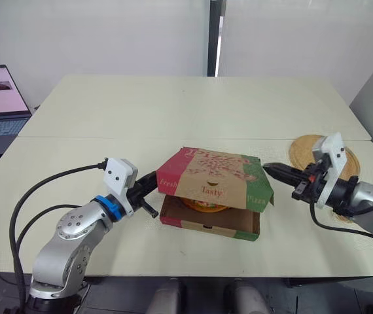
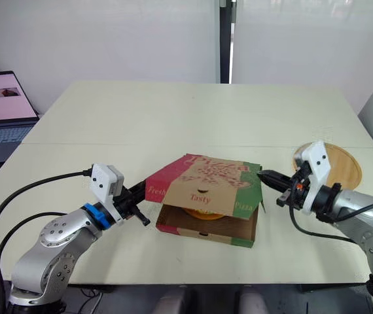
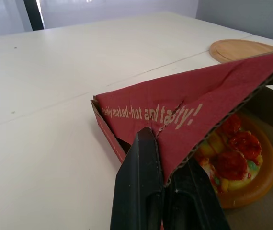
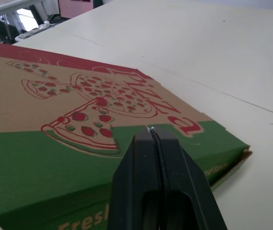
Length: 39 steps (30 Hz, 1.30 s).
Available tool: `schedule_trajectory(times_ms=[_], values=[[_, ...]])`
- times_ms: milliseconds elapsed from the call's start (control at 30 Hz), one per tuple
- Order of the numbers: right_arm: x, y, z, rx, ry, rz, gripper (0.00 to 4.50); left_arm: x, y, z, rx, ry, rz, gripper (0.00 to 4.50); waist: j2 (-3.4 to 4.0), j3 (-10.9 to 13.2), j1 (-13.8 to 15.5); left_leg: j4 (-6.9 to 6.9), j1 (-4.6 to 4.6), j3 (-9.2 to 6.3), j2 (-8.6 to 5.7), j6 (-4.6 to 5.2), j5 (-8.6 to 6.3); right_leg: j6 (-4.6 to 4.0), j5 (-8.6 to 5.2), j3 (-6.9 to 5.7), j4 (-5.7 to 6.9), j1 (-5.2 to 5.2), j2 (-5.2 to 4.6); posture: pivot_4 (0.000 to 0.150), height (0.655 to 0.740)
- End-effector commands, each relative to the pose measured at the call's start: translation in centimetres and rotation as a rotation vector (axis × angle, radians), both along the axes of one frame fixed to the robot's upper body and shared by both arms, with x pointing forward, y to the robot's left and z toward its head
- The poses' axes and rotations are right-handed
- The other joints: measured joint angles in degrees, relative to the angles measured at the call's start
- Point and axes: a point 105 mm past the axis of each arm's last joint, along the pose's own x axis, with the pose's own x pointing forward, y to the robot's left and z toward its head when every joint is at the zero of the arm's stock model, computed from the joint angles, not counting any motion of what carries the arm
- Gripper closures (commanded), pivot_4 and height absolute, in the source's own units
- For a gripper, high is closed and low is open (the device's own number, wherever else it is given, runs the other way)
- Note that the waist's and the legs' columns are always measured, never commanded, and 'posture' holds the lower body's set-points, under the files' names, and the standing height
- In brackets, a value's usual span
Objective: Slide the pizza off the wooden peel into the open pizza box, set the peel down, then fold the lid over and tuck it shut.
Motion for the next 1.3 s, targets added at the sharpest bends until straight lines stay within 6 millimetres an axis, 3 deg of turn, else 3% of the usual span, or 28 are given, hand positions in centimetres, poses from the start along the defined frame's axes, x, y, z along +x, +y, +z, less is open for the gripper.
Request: schedule_trajectory(times_ms=[33,533,867,967,1200,1300], values=[[-0.7,0.6,0.3,-0.018,-0.017,0.036,4.48,-0.7,-0.3,0.9,0.011,-0.033,-0.036,4.50,0.00,0.00,0.02,0.00,0.00,0.00,0.00,0.00,0.00,0.00,0.00,0.00,0.00,0.00,0.00,0.150,0.7281],[-1.9,1.6,-2.2,-0.090,0.050,0.104,4.48,-1.3,0.0,0.3,0.031,-0.006,-0.071,4.50,0.00,0.00,0.03,-0.01,0.00,-0.01,0.00,0.00,0.00,0.00,0.00,0.00,-0.02,-0.01,0.00,0.150,0.7281],[-1.8,1.9,-2.6,-0.096,0.038,0.113,4.48,-2.5,0.7,0.2,0.072,0.006,-0.150,4.50,0.00,0.00,0.04,-0.02,0.00,-0.02,0.01,0.00,0.00,0.00,0.00,-0.01,-0.04,-0.01,0.00,0.150,0.7281],[-1.7,2.0,-2.6,-0.094,0.030,0.115,4.50,-2.8,1.2,0.3,0.124,0.015,-0.218,3.89,0.02,0.01,0.04,-0.03,-0.01,-0.02,0.02,0.00,0.00,-0.01,-0.01,-0.02,-0.06,-0.02,0.00,0.150,0.7281],[-1.5,2.0,-2.5,-0.090,0.020,0.112,4.50,-3.7,3.3,0.1,0.223,0.147,-0.319,1.69,0.05,0.03,-0.01,-0.04,-0.03,-0.04,0.01,0.00,-0.01,-0.02,-0.01,-0.03,-0.10,-0.03,-0.02,0.150,0.7281],[-1.4,1.9,-2.7,-0.090,0.023,0.114,4.50,-3.6,5.8,0.3,0.282,0.254,-0.315,1.69,0.08,0.05,-0.02,-0.07,-0.02,-0.05,0.03,0.01,-0.01,-0.05,-0.03,-0.03,-0.08,-0.07,-0.01,0.150,0.7281]])
